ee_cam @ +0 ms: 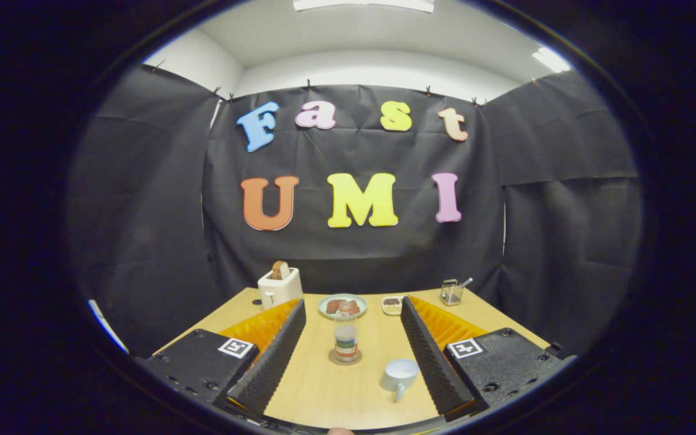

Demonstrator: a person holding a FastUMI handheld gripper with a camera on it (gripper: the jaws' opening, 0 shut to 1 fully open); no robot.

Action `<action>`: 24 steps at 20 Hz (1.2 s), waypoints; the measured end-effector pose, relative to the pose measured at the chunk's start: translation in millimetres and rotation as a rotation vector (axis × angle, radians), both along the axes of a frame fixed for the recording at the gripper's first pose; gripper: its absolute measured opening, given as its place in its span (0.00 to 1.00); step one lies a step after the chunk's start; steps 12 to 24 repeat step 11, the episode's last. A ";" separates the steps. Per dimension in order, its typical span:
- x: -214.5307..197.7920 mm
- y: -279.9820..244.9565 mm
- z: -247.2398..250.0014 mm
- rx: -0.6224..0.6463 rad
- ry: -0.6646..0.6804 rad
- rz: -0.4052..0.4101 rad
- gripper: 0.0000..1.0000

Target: Take the bottle from table, then pour the juice into the cup, finally place the bottle on the coaster

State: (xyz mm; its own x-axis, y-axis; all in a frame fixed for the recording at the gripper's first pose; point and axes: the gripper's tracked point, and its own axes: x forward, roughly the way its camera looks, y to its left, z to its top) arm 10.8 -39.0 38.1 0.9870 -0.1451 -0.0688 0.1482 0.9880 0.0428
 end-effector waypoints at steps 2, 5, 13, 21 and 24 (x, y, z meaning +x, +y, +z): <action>-1.1 -3.0 -3.3 0.046 0.026 0.004 1.00; -4.8 -13.5 1.1 0.029 0.021 -0.015 1.00; -18.0 -15.8 15.4 -0.037 -0.032 -0.024 1.00; -18.0 -15.8 15.4 -0.037 -0.032 -0.024 1.00; -18.0 -15.8 15.4 -0.037 -0.032 -0.024 1.00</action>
